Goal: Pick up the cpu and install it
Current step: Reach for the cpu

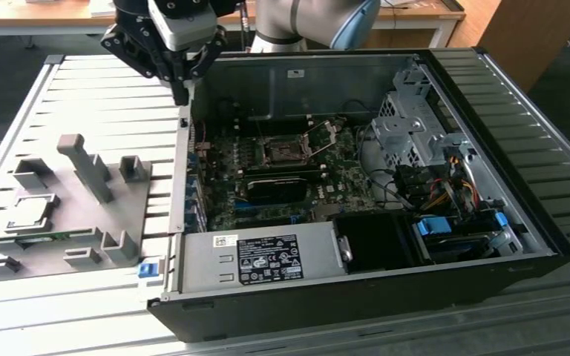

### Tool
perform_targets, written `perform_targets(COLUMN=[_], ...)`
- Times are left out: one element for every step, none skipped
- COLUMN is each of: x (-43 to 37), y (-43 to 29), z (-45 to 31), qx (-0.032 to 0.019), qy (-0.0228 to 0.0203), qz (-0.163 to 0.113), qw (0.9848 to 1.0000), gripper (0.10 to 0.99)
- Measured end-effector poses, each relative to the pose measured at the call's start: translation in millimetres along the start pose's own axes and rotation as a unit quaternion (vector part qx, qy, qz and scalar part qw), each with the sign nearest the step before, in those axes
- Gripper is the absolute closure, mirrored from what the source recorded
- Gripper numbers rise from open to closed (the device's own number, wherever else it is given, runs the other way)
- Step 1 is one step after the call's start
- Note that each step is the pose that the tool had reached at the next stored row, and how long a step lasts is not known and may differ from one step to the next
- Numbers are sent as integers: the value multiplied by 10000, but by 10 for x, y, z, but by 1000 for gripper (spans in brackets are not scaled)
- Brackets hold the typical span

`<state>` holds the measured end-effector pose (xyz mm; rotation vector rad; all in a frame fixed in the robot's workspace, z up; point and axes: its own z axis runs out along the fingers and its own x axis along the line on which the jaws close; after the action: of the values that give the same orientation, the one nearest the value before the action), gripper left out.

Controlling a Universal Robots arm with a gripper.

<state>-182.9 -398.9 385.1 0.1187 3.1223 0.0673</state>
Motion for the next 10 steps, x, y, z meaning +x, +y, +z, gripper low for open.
perform_targets(x=[10, 21, 34, 44, 55, 65, 75, 85, 93, 102], y=[-1, -2, -3, -4, -4, -5, -6, -7, -7, -8], z=[1, 2, 3, 4, 4, 5, 6, 7, 8, 8], qx=[0, 0, 0, 0, 0, 0, 1, 0, 0, 1], qy=[0, 0, 1, 1, 1, 2, 2, 2, 2, 3], qz=[0, 0, 0, 0, 0, 0, 0, 0, 0, 0], qw=[10000, 10000, 10000, 10000, 10000, 10000, 10000, 10000, 10000, 10000], gripper=[980, 980, 980, 980, 980, 980, 980, 980, 980, 980])
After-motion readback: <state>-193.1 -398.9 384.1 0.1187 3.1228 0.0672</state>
